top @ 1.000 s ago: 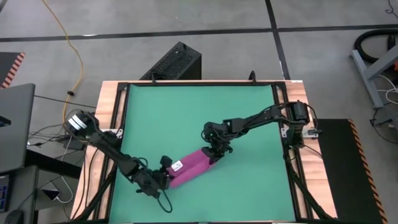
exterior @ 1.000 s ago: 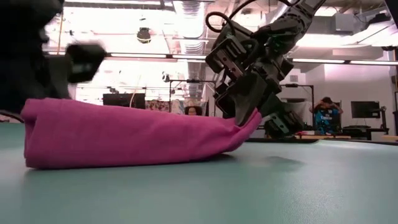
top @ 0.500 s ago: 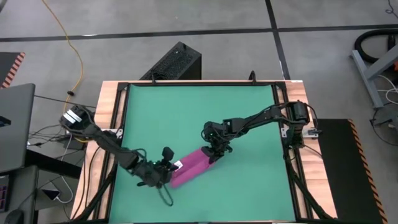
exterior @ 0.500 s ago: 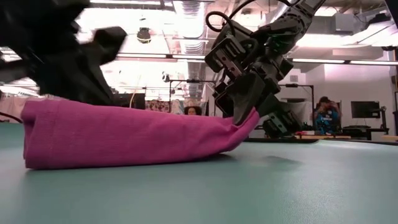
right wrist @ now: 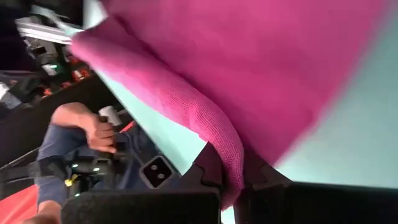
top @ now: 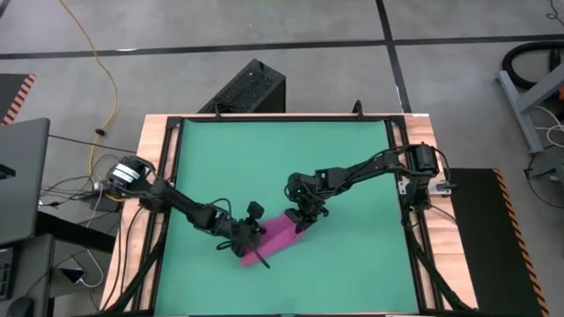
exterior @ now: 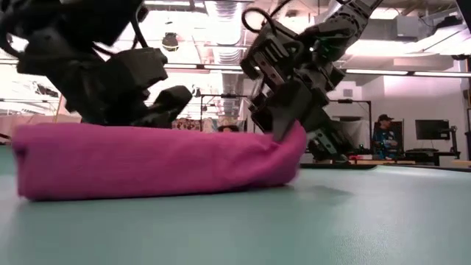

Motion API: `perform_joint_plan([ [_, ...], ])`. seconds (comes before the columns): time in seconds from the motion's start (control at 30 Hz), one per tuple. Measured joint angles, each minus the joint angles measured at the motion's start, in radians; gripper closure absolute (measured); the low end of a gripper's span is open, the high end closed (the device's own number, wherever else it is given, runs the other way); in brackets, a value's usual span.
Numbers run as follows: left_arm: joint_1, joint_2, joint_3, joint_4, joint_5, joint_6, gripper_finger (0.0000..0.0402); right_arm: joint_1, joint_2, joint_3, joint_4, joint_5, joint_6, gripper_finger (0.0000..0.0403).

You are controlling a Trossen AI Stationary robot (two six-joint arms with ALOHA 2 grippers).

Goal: Roll towel
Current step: Roll the pink towel

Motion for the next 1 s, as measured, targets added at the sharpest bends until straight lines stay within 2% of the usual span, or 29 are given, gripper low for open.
perform_joint_plan([
  [0.17,0.001,0.007,0.0,0.005,0.012,-0.006,0.0401,-0.011,0.0,0.072,-0.021,-0.002,-0.053,0.0382],
  [0.4,-0.001,0.006,0.0,-0.002,0.051,-0.076,0.0401,-0.037,0.006,0.087,-0.255,0.063,-0.139,0.0382],
  [0.53,-0.004,0.006,0.0,0.008,0.076,-0.088,0.0401,-0.05,0.022,0.086,-0.243,0.1,-0.15,0.0382],
  [0.73,-0.005,0.006,0.0,0.016,0.099,-0.103,0.0401,-0.05,0.02,0.088,-0.117,0.104,-0.143,0.0382],
  [1.0,-0.005,0.006,0.0,0.017,0.098,-0.131,0.0401,-0.062,0.056,0.086,-0.128,0.103,-0.157,0.0382],
])
